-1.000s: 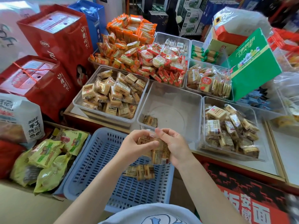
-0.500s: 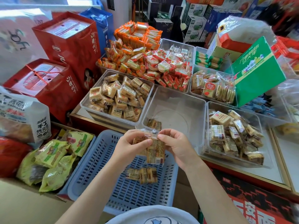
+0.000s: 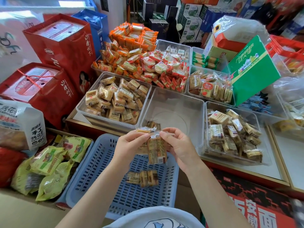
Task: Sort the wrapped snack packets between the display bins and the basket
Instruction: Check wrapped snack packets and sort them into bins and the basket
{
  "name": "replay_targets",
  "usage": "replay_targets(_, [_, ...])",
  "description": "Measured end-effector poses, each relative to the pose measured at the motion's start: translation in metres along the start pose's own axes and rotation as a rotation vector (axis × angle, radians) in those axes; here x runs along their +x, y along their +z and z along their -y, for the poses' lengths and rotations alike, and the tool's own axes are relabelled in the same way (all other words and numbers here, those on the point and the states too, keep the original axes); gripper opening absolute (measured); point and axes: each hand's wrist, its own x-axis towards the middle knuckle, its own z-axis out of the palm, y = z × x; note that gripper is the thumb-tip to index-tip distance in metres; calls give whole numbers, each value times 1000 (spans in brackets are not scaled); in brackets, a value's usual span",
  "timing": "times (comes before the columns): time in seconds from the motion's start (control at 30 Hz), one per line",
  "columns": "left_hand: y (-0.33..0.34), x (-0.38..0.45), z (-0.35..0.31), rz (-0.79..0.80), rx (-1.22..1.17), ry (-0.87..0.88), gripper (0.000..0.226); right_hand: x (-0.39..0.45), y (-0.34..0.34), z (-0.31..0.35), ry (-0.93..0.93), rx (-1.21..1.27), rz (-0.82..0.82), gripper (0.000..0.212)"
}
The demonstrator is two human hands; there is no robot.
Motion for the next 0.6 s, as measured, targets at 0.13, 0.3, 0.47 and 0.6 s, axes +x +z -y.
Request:
replay_targets(0.13, [-1, -1, -5, 20, -11, 0, 21, 1, -3, -1, 18, -5, -5, 16])
replay_targets(0.3, [5, 1, -5, 10, 9, -10, 28, 2, -4, 1, 26, 106, -52, 18])
replay_targets(0.47, [8, 3, 1, -158, 15, -63, 10, 2, 1, -2, -43, -149, -60, 25])
replay_targets(0.6, [8, 2, 0, -192, -13, -90, 11, 2, 3, -10, -11, -478, 113, 75])
